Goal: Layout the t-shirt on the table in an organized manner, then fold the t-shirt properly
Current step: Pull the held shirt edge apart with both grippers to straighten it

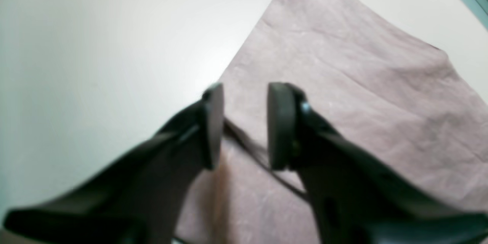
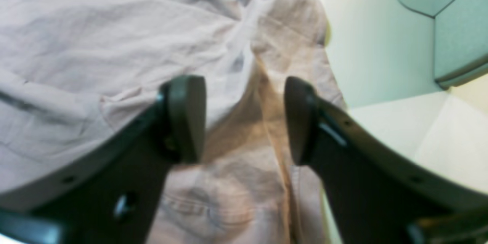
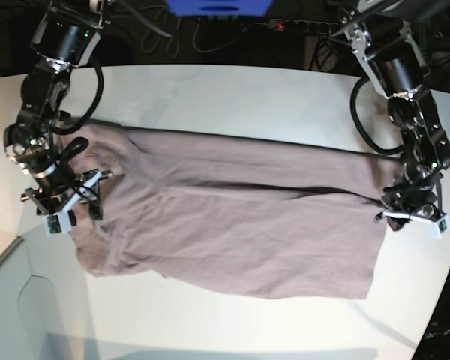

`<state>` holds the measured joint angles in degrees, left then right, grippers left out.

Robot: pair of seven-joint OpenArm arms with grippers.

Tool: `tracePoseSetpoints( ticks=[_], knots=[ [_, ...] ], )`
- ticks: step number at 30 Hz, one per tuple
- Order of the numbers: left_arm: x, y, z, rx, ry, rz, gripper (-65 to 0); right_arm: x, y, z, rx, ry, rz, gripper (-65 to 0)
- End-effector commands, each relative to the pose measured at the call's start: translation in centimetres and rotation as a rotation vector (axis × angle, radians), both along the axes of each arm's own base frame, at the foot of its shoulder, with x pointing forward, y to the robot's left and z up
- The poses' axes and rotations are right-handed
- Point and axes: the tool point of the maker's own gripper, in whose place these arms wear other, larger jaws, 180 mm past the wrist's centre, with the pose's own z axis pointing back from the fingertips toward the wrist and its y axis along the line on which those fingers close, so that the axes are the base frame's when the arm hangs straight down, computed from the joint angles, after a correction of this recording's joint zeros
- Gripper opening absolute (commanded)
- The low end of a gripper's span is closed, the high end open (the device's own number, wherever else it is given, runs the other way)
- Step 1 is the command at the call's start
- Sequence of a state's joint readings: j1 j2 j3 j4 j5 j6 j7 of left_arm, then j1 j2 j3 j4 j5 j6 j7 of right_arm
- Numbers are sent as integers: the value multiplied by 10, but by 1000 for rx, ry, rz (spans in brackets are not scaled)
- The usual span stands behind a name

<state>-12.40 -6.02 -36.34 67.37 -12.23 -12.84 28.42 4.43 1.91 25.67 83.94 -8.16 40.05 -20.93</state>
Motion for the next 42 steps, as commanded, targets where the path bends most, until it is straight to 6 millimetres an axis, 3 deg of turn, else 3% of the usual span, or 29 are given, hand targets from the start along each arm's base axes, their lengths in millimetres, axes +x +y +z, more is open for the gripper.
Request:
tracePoseSetpoints(
  ticks=[1,8,15,22,25,27,32,36,39,42],
  knots=[
    [11,9,22,21,-64,9,-434,10,-5,19,1,-67,-6,-290],
    [6,16,22,36,-61,17,-433,-6,-12,11,-26,-38,-8,-275],
    [-34,24,-15,21,31,26,-433,-45,-14,0,-69,11,1,-275],
    [-51,23,-54,-5,87,54,-432,-84,-20,-27,-69,104,-14,-275],
    [-53,25,-56,-7,76,70,-432,-89,-29,-29,-66,109,-50,-275],
    [-65,26,-61,-1,89,71,-432,-92,-38,-28,-66,109,-81,-275],
    [-70,30,-47,41,62,64,-432,-100,-60,-27,-75,113,-144,-274],
    [-72,34,-44,49,61,66,-432,-101,-61,-28,-77,118,-144,-273],
    [-81,52,-45,49,64,116,-431,-107,-59,-33,-77,135,-137,-273],
    [-86,55,-55,25,86,136,-390,-110,-59,-44,-55,160,-143,-273]
  ],
)
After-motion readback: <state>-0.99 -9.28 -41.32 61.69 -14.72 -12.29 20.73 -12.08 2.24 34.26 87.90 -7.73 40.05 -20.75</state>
